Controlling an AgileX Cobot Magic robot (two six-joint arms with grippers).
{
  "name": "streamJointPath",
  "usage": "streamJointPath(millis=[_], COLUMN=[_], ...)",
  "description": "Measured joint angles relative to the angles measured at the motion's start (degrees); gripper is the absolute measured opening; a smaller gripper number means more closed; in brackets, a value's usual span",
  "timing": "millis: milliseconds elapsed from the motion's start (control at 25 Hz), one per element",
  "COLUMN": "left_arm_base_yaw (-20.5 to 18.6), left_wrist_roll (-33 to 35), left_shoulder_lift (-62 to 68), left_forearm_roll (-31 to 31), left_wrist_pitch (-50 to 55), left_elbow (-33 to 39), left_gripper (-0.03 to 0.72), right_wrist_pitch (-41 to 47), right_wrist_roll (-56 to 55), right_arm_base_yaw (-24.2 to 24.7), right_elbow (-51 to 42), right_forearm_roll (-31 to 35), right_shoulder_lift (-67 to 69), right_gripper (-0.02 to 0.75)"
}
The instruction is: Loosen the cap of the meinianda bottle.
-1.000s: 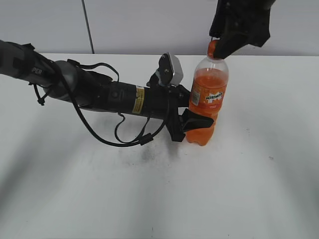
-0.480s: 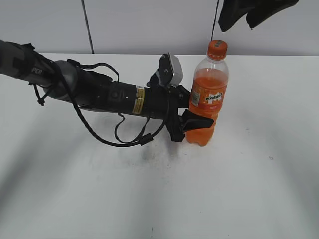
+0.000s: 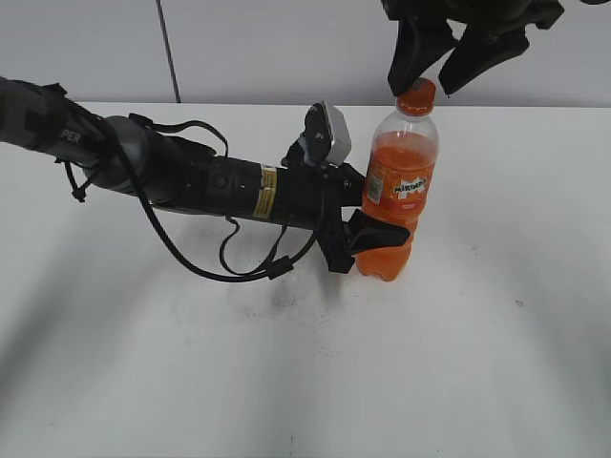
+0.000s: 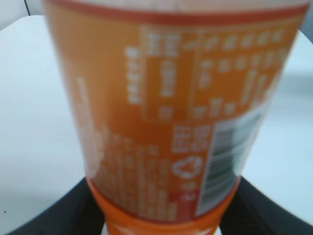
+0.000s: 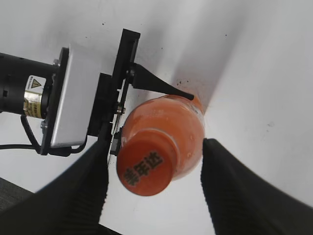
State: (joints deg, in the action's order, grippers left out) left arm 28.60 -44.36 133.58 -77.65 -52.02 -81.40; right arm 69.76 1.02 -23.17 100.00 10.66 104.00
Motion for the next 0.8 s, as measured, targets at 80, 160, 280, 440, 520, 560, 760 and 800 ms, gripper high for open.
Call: streamJointPath(millis=[80,160,280,440,520,560,760,800], left_arm_base_yaw=[0.0,0.0,0.0,0.0,0.0,0.0,0.0,0.0], left_wrist_roll=[0.0,0.0,0.0,0.0,0.0,0.0,-0.1,-0.1], left_shoulder_lift=[0.0,0.0,0.0,0.0,0.0,0.0,0.0,0.0], left_forearm_roll=[0.0,0.0,0.0,0.0,0.0,0.0,0.0,0.0], left_wrist_pitch=[0.0,0.0,0.0,0.0,0.0,0.0,0.0,0.0], left_elbow=[0.0,0.0,0.0,0.0,0.0,0.0,0.0,0.0], left_gripper=[0.398,0.398,0.398,0.398,0.398,0.398,0.397,0.397], right_wrist_pitch=[0.0,0.0,0.0,0.0,0.0,0.0,0.0,0.0], right_wrist_roll=[0.0,0.4,1.9,5.5,9.8,13.8,51.8,58.2], right_arm_base_yaw=[0.0,0.0,0.0,-0.1,-0.1,-0.1,-0.1,-0.1], right_elbow=[0.0,0.0,0.0,0.0,0.0,0.0,0.1,0.1], right_forearm_roll=[0.0,0.1,0.5,0.7,0.8,0.8,1.1,1.1], right_shoulder_lift=[0.2,0.2,0.2,0.2,0.2,0.2,0.1,0.1], right_gripper=[0.432,0.386,0.272,0.265,0.265,0.265,0.262,0.261])
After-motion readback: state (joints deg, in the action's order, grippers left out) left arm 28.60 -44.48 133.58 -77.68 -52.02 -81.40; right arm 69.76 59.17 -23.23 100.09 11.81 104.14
